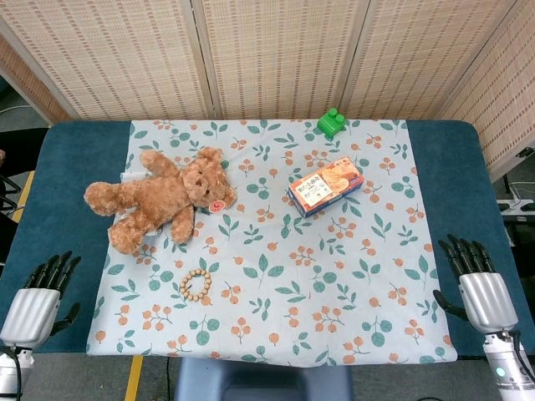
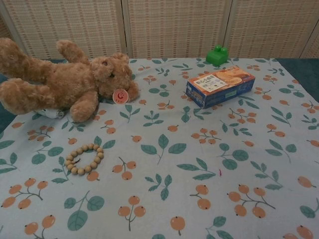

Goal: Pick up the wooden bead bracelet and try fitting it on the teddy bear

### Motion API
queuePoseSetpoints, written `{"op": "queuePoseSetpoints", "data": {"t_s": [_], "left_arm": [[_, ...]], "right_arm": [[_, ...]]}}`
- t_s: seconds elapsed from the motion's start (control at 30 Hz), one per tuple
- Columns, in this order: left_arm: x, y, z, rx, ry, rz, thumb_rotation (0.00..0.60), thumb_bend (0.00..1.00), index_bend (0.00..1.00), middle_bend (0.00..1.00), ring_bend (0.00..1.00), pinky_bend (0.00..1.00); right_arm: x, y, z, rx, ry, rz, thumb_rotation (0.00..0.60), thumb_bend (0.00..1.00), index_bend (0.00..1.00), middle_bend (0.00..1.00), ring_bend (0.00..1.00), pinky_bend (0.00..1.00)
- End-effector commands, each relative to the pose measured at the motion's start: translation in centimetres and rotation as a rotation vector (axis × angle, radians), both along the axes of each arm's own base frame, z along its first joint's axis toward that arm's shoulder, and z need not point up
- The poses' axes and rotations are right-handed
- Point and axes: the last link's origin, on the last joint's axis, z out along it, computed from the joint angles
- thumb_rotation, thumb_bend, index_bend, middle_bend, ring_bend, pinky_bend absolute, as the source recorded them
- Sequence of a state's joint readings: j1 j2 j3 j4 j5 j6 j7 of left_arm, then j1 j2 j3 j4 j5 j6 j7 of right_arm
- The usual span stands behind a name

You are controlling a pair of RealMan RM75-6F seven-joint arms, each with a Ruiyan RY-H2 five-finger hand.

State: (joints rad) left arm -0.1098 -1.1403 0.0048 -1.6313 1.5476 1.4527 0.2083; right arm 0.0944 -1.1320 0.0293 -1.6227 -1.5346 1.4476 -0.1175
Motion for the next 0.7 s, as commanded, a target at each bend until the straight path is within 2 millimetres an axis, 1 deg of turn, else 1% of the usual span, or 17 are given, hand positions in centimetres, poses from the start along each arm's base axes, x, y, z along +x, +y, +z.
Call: {"op": "queuePoseSetpoints", "data": {"t_s": [0.03, 0.13, 0.2, 0.23, 0.27, 0.33, 0.37, 0.4, 0.6, 0.7], "left_arm": [[0.5, -0.1, -1.0, -0.037, -0.021, -0.038, 0.600, 0.37, 0.00, 0.04, 0.00, 0.14], [1.3, 0.0, -3.1, -0.123, -0.047, -0.088, 0.600, 0.37, 0.00, 0.07, 0.00, 0.13], [2.1, 0.3, -5.0, -0.195, -0.064, -0.123, 0.600, 0.37, 0.00, 0.10, 0.00, 0.11], [2.5, 0.6, -5.7, -0.221, -0.066, -0.139, 0.600, 0.37, 0.00, 0.11, 0.00, 0.11], [3.2, 1.1, -6.6, -0.237, -0.083, -0.178, 0.600, 0.38, 0.01, 0.12, 0.00, 0.11], [4.0, 1.9, -7.8, -0.236, -0.093, -0.240, 0.600, 0.40, 0.05, 0.19, 0.03, 0.11], [4.3, 2.2, -8.6, -0.239, -0.088, -0.264, 0.600, 0.40, 0.06, 0.21, 0.03, 0.11], [4.6, 2.5, -9.1, -0.245, -0.084, -0.279, 0.600, 0.41, 0.08, 0.23, 0.04, 0.11], [5.7, 4.3, -12.2, -0.270, -0.013, -0.307, 0.600, 0.40, 0.12, 0.29, 0.06, 0.09], [6.1, 4.7, -13.6, -0.300, 0.023, -0.295, 0.600, 0.40, 0.15, 0.31, 0.07, 0.08]], "right_arm": [[0.1, 0.1, -0.1, 0.008, -0.002, 0.001, 0.544, 0.24, 0.00, 0.00, 0.00, 0.00], [0.2, 0.2, -0.1, 0.008, -0.009, 0.008, 0.543, 0.24, 0.00, 0.00, 0.00, 0.00], [0.3, 0.3, 0.0, 0.008, -0.015, 0.010, 0.543, 0.24, 0.00, 0.00, 0.00, 0.00], [0.3, 0.3, 0.0, 0.007, -0.016, 0.009, 0.543, 0.24, 0.00, 0.00, 0.00, 0.00], [0.3, 0.3, 0.0, 0.007, -0.016, 0.008, 0.544, 0.24, 0.00, 0.00, 0.00, 0.00], [0.3, 0.3, 0.0, 0.005, -0.016, 0.007, 0.544, 0.24, 0.00, 0.00, 0.00, 0.00], [0.3, 0.3, 0.1, 0.003, -0.016, 0.006, 0.543, 0.24, 0.00, 0.00, 0.00, 0.00], [0.2, 0.3, 0.2, 0.000, -0.018, 0.005, 0.543, 0.24, 0.00, 0.00, 0.00, 0.00], [0.1, 0.2, 0.5, -0.009, -0.028, -0.003, 0.544, 0.24, 0.00, 0.00, 0.00, 0.00], [0.0, 0.2, 0.7, -0.005, -0.034, -0.004, 0.544, 0.24, 0.00, 0.00, 0.00, 0.00]]}}
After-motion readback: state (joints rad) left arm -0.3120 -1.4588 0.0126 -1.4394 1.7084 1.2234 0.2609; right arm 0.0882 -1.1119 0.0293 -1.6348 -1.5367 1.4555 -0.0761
